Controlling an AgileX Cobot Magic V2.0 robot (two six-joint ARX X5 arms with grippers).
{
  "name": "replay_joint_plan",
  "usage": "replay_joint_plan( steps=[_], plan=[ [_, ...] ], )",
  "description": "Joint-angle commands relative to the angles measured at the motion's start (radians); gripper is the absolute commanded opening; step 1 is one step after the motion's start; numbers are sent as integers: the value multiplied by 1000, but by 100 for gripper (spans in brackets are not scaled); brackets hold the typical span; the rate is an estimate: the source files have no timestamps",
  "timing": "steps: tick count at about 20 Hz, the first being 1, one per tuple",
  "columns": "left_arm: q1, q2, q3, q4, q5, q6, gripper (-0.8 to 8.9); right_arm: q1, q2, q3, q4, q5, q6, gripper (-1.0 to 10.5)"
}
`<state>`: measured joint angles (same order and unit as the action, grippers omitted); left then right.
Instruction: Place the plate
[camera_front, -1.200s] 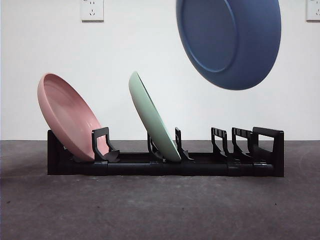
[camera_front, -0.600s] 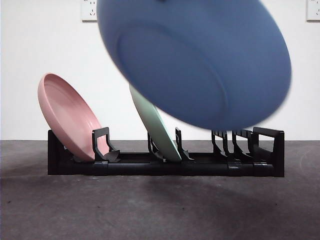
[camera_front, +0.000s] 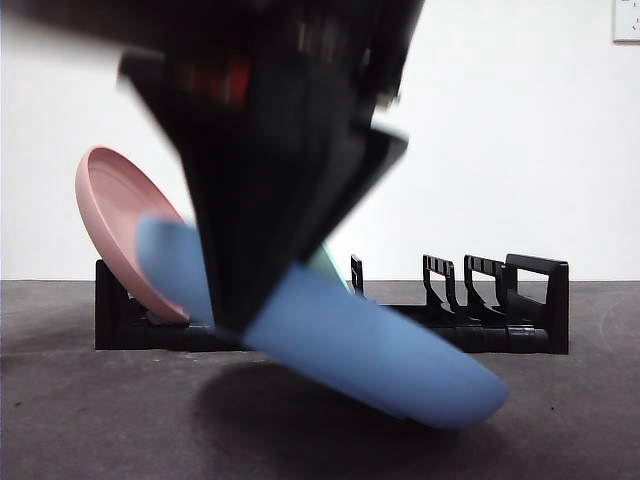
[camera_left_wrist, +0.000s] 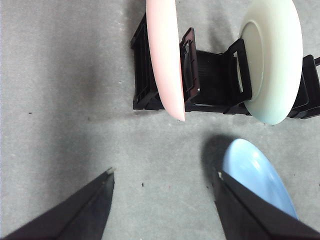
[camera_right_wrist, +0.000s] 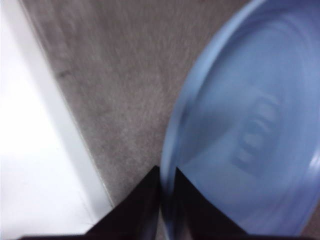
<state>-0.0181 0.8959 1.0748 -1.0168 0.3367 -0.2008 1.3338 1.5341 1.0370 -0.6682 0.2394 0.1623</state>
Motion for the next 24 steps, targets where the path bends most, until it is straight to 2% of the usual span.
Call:
replay_joint_plan(
  steps=[1,7,10,11,15,18,21,24],
  plan=[
    [-2,6,24,7,1,14,313,7,79,11,4,14,6,7],
    [-2,6,24,7,1,14,313,0,188,11,37,23,5,21],
    [-2,6,24,7,1,18,313,1,189,14,48,15,10,268],
    [-2,6,24,8,1,27,313,2,179,24,39,-10,10,290],
    [-2,6,24,11,3,21,312,-12,42,114,-1,-113,14,288],
    [-17,14,28,14,39,-23,312,-60,-119,195,-67,-138,66,288],
    [-72,69,67,15,37,-30,308,-127,-253,268,-162,-134,114,288],
    [-153,191,169,14,-57,-74,306,-184,-346,301,-193,-133,132,288]
  ],
)
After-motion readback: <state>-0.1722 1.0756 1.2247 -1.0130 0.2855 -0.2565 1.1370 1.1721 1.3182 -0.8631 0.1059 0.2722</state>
